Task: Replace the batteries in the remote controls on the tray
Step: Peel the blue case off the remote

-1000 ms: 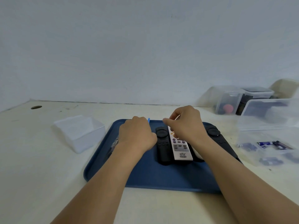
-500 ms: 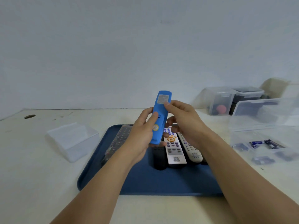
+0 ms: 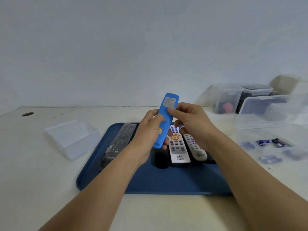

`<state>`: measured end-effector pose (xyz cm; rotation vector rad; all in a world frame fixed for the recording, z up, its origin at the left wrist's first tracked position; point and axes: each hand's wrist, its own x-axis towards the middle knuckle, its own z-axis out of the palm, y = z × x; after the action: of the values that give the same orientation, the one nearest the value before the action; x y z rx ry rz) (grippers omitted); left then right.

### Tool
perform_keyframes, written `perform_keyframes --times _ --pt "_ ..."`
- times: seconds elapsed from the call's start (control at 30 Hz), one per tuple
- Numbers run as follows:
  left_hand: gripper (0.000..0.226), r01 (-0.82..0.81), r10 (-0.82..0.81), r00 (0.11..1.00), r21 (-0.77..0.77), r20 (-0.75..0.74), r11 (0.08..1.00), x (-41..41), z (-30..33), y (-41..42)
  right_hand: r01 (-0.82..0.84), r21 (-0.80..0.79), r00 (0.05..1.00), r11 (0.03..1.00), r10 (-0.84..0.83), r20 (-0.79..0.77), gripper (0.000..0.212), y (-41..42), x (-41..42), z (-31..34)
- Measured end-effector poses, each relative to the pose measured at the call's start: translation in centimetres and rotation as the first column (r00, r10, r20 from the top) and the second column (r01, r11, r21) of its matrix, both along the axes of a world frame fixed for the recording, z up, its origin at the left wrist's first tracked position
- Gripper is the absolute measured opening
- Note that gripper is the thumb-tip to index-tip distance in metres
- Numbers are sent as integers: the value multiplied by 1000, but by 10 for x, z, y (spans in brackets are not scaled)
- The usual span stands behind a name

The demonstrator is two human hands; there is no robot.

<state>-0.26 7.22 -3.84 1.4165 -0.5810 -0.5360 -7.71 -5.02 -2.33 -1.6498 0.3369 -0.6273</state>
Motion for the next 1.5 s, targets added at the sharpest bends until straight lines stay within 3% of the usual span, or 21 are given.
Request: perform_keyframes --times 0.2,0.33,0.43,0.53,0.6,0.67,0.77,0.8,0.87,0.93,1.0,1.03,1.07,1.1,1.13,1.17,1.23,1.33,1.5 --pt "25 -51 58 994 75 -98 996 4 2 6 -35 -80 999 996 33 -22 17 13 4 -4" --pt "29 3 -1 983 6 -181 1000 5 0 5 16 -115 1000 993 -16 -2 21 14 5 -1" --pt "32 73 -114 955 -155 -273 985 5 1 5 142 -358 988 923 -111 106 34 10 -1 3" --pt "33 109 -194 932 -273 -305 956 2 4 5 31 -592 995 805 29 91 43 12 -6 6" --pt "32 112 -208 933 -313 -294 943 2 3 4 -38 -641 997 767 68 23 33 16 -3 3" --pt "28 122 -210 941 -314 -264 942 3 3 3 -86 -510 994 856 110 17 18 17 -2 5" --pt "36 75 -160 945 -286 -287 955 5 3 2 -117 -59 988 991 122 93 5 -1 -9 16" --pt "37 52 -138 943 -277 -302 959 6 3 1 -105 29 993 994 103 58 5 -13 -14 20" --pt "38 47 -132 942 -270 -308 962 7 2 1 -76 17 983 997 78 -169 7 -34 -25 21" --pt "38 79 -162 942 -275 -295 958 8 0 0 -84 -77 908 994 45 -416 11 -45 -30 14" --pt "38 110 -190 942 -281 -277 953 7 -1 0 -78 -290 845 954 -91 -528 17 -45 -28 6" --pt "39 119 -197 943 -283 -268 952 7 -2 -1 -37 -495 838 868 -242 -488 19 -45 -24 5" --pt "39 122 -199 945 -284 -259 951 7 -3 -1 63 -689 853 722 -398 -338 18 -42 -22 6" --pt "39 120 -194 949 -283 -250 951 8 -4 -2 203 -787 880 583 -461 -115 15 -35 -20 10" --pt "39 115 -189 952 -288 -243 951 9 -4 -1 311 -774 913 552 -399 82 12 -25 -18 14" --pt "39 115 -190 952 -294 -238 949 8 -5 -2 335 -708 940 622 -275 203 13 -15 -18 16" --pt "40 119 -193 957 -314 -218 942 9 -6 -4 213 -652 968 727 -65 244 17 7 -13 14" --pt "38 131 -212 957 -355 -200 925 10 -7 -5 84 -712 986 697 47 162 20 20 -4 1" --pt "37 129 -218 953 -372 -209 919 13 -10 -6 55 -736 990 674 60 129 22 17 1 -4"
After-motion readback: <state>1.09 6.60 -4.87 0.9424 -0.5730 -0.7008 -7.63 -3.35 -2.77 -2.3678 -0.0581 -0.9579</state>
